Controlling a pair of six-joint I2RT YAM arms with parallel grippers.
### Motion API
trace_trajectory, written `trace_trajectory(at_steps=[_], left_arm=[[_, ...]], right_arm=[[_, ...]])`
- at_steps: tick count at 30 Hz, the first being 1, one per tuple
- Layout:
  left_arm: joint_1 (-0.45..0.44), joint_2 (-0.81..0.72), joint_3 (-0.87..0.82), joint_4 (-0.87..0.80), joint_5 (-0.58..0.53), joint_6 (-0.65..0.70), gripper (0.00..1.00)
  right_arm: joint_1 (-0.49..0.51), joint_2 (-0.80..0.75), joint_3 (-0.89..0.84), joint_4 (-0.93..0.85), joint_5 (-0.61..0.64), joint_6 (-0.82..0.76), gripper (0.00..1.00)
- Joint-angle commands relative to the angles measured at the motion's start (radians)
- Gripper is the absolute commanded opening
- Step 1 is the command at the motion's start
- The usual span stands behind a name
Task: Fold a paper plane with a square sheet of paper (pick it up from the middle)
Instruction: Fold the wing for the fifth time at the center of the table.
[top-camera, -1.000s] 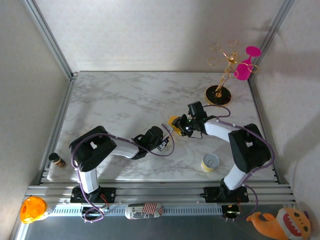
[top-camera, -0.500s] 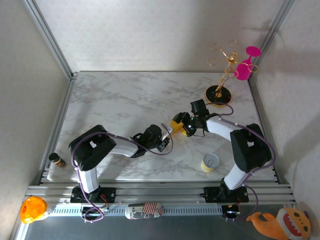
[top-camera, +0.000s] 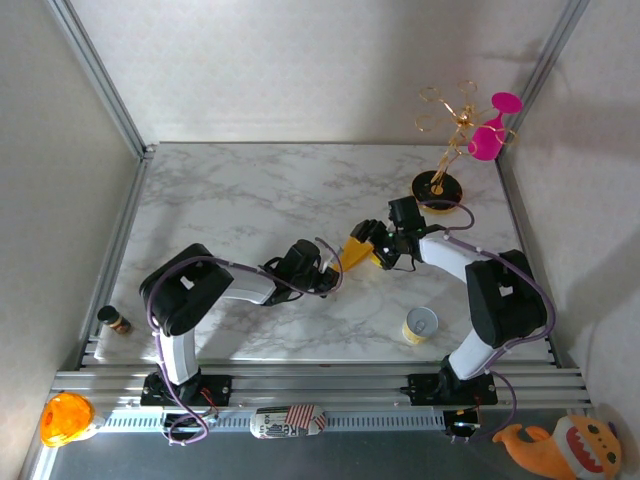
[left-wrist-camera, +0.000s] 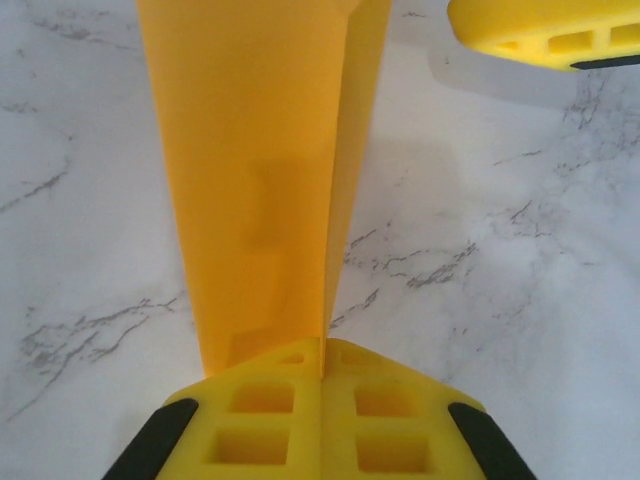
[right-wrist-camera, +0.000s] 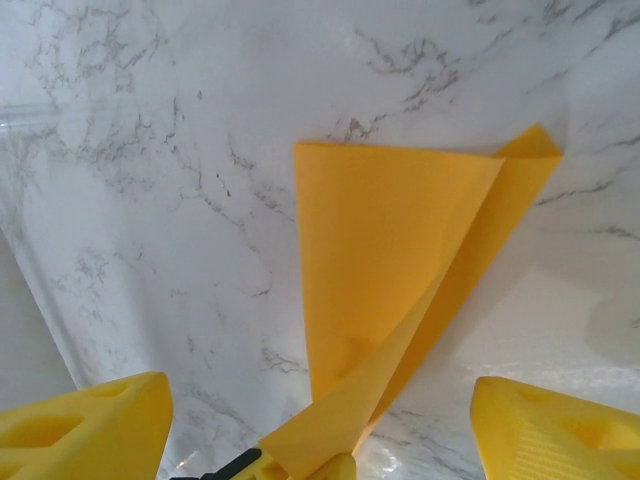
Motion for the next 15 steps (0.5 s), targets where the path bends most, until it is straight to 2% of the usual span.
trace_trajectory(at_steps=[1,9,15], left_arm=[[0.016,0.011,0.039,-0.025,0.078,-0.116,0.0],[0.033,0.032,0.082,-0.043,0.173,-0.292,0.0],[0.034,0.06,0.091,-0.007,0.21,-0.38,0.0]], right_arm=[[-0.012,-0.035,0.004,-0.014,0.02,-0.067,0.79],[-0.012,-0.036,-0.012,-0.024,0.045,-0.299,0.78],[-0.011,-0.034,-0.04,-0.016,0.029,-0.381,0.78]])
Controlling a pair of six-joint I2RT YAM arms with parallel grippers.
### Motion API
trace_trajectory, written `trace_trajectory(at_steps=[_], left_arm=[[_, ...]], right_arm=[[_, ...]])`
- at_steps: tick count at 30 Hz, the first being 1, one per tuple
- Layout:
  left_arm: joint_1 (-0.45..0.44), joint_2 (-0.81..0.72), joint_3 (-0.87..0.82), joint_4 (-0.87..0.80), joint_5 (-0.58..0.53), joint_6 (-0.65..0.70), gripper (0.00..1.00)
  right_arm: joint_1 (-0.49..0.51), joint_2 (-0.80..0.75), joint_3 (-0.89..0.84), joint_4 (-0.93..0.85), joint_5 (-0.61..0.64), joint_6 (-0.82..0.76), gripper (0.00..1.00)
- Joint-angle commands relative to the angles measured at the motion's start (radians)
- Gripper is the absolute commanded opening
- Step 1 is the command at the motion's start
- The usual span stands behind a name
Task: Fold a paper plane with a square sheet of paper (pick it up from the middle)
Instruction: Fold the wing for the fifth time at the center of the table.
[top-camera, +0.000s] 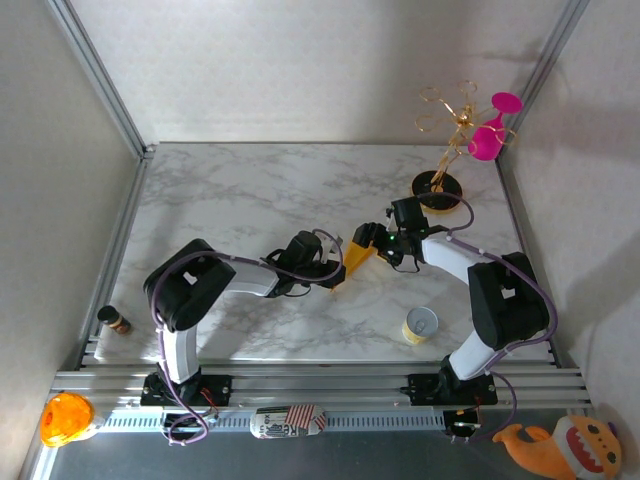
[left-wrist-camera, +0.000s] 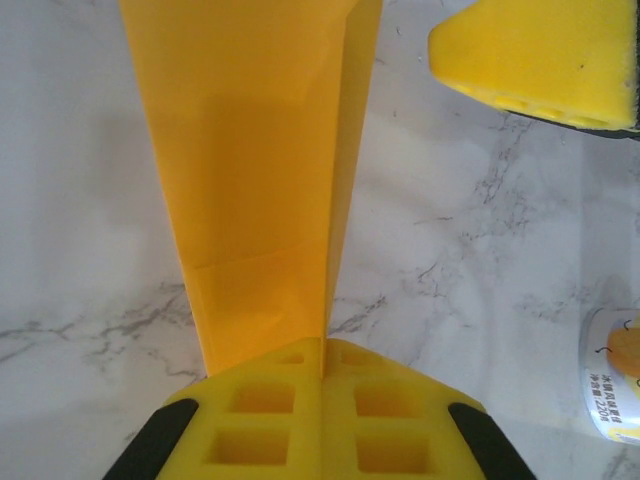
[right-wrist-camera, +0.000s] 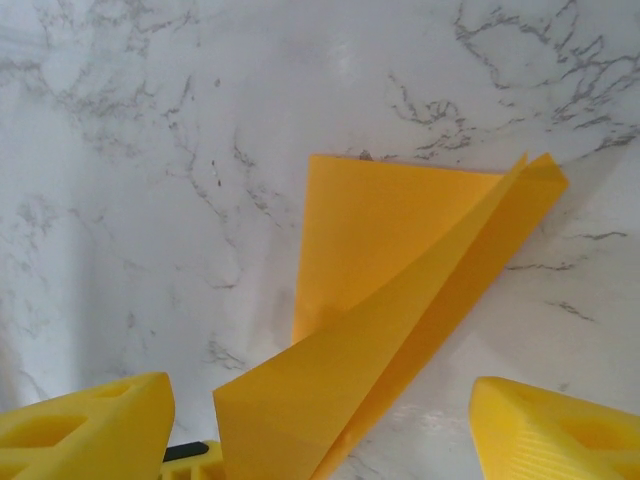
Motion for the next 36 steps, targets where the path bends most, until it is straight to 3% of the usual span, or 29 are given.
trace_trajectory(at_steps=[1,10,22,36], left_arm=[[0.009,0.024,0.019,0.021,0.05,-0.087,0.0],[0.015,0.047,-0.024,0.138,0.069,-0.199,0.0],[0.021,0.077,-0.057,0.2,0.071,-0.273,0.0],[0.029,0.084,-0.068,0.209,0.077,-0.287,0.03]], right_arm=[[-0.004,-0.021,-0.03,-0.007,-0.006,-0.087,0.78],[-0.003,0.007,-0.043,-0.027,-0.018,-0.148,0.81],[0.006,0.086,-0.013,-0.054,-0.033,-0.179,0.76],[0.05,0.229,0.071,-0.175,0.127,-0.151,0.78]])
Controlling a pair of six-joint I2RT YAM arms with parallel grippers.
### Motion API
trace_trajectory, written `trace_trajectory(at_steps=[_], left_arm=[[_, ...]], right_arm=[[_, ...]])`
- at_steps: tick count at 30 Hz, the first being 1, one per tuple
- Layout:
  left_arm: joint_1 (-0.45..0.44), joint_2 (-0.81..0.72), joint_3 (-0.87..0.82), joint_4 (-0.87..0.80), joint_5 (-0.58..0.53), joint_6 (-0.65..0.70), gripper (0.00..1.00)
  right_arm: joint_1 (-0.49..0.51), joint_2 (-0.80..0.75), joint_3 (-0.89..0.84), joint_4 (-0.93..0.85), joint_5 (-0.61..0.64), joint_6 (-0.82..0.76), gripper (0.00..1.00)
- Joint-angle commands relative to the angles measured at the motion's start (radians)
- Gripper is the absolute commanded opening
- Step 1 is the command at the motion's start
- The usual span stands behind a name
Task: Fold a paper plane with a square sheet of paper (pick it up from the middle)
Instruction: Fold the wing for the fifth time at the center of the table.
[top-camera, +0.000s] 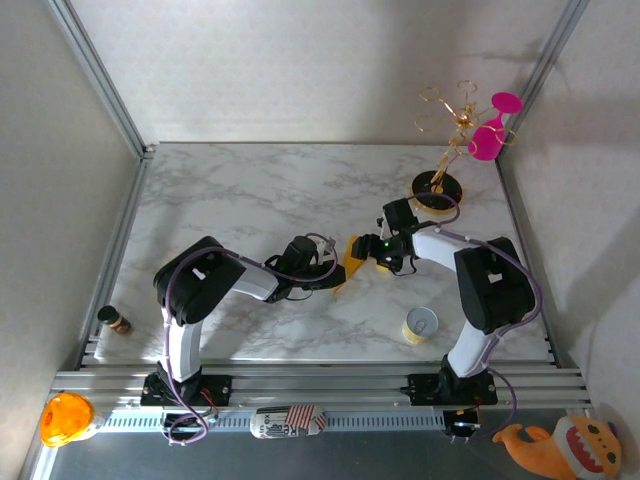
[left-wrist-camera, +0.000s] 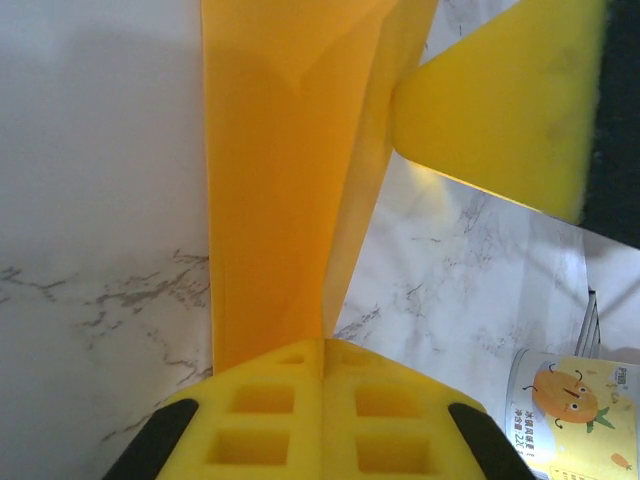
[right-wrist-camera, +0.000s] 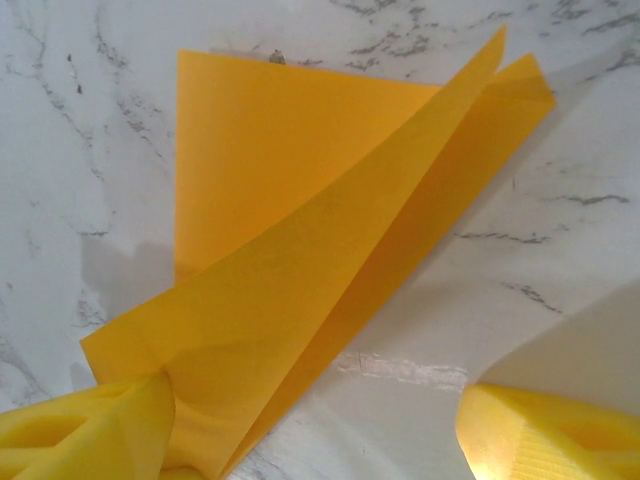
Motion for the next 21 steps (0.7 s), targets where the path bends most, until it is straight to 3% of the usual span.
trace_trajectory(at_steps=[1,9,21], left_arm=[[0.013,0.017,-0.013,0.019,0.017,-0.014,0.03],[0.015,-0.021,-0.03,-0.004,-0.003,0.003,0.12],[0.013,-0.078,-0.043,-0.067,-0.019,0.061,0.2]], right_arm=[[0.028,0.104,-0.002,-0.033,0.105,0.01,0.78],[0.049,0.175,0.028,-0.09,0.199,0.043,0.77],[0.052,0.21,0.032,-0.095,0.21,0.052,0.75]])
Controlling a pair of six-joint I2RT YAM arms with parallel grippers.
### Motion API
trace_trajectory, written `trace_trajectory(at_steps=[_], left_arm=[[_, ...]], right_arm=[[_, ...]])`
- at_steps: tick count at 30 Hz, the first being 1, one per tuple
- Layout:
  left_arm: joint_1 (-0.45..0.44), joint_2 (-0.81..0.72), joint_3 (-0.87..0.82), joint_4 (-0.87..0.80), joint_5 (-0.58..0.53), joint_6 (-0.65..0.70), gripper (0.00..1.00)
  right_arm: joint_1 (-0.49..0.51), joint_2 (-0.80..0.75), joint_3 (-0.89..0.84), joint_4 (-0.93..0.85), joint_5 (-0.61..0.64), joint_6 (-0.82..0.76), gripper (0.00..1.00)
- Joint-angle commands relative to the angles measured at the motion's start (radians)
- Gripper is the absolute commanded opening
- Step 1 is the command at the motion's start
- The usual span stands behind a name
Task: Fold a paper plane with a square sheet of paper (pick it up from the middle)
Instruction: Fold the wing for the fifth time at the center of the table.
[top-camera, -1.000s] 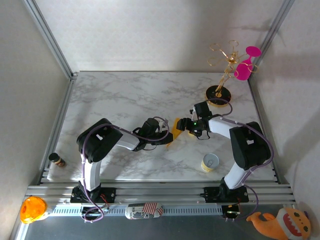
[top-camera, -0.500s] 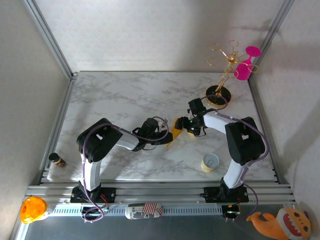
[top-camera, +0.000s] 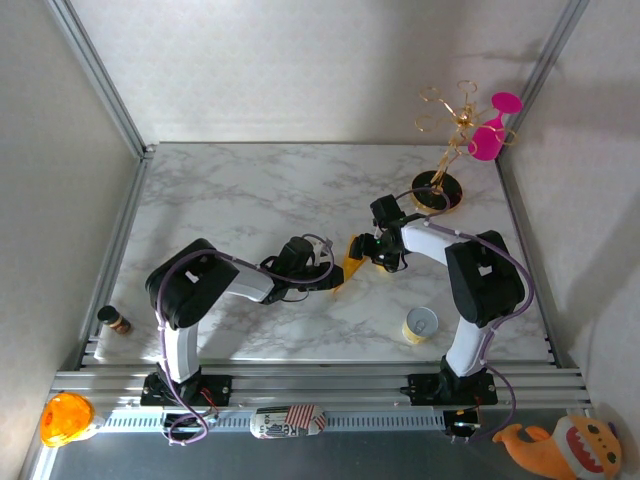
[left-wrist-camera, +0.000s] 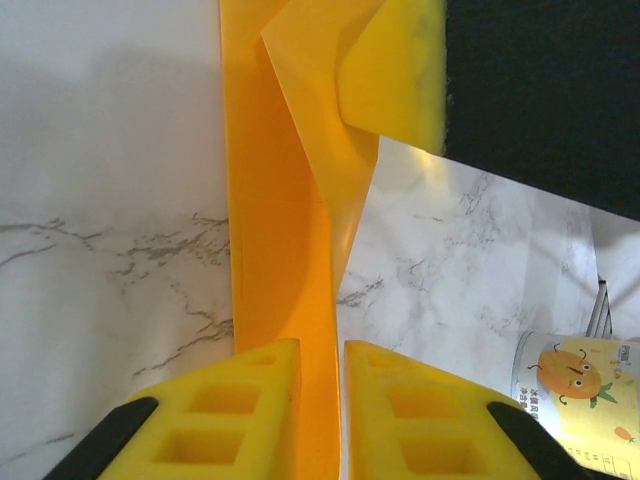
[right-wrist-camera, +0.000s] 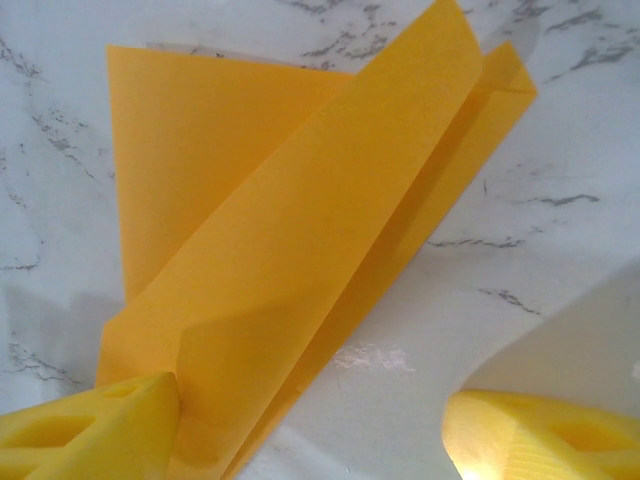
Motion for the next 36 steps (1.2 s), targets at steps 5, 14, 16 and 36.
trace_trajectory(at_steps=[5,14,16,36], left_arm=[[0.004,-0.008,0.02,-0.059,-0.004,0.032,0.23],[0.002,0.019,0.048,-0.145,-0.04,0.055,0.19],[0.002,0.022,0.047,-0.148,-0.042,0.05,0.17],[-0.007,-0.023,0.056,-0.179,-0.053,0.137,0.22]], right_arm=[[0.006,0.141,-0.067,0.03,0.066,0.004,0.77],[0.006,0.148,-0.08,0.037,0.066,0.009,0.8],[0.006,0.152,-0.081,0.036,0.065,0.01,0.8],[0.007,0.191,-0.079,0.029,0.086,0.023,0.78]])
